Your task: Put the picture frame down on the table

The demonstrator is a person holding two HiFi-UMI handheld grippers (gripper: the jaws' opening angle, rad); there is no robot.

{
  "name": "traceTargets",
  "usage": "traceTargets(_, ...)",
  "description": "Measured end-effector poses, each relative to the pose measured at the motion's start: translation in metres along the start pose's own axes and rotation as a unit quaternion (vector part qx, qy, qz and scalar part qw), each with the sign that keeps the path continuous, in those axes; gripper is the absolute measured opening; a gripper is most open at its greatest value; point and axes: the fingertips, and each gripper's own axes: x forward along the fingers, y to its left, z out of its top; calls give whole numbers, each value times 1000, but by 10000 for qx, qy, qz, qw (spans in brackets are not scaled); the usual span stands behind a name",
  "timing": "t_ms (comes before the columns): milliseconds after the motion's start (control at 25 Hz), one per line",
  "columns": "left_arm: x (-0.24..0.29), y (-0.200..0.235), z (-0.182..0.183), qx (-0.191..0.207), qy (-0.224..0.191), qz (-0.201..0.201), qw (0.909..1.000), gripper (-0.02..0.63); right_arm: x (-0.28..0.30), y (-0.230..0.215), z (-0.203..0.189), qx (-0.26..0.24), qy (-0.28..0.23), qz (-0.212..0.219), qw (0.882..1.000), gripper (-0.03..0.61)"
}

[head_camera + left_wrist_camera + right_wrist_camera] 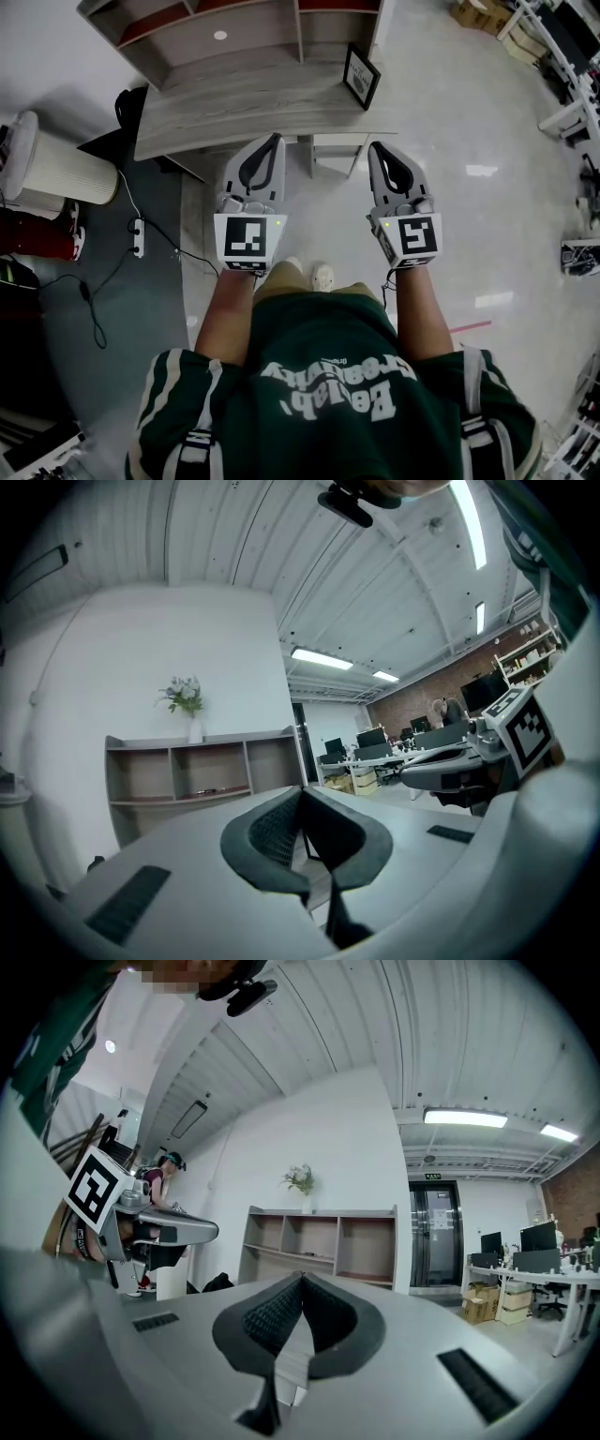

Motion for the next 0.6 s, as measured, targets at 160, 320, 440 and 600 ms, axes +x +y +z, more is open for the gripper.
traceTargets(160,-1,5,1,-8,-1,-13,10000,18,4,5,3,-114,33,33,9999,34)
traceTargets(320,-7,2,3,-7,8,-68,10000,18,1,13,6,-125,86,81,9999,34)
traceTargets(440,-10,4,5,-61,-19,-61,10000,18,3,18,8,-190,66,143,9997,34)
traceTargets(600,-12,5,8,-65,-47,-52,10000,18,3,18,10,-149,83,151,9997,34)
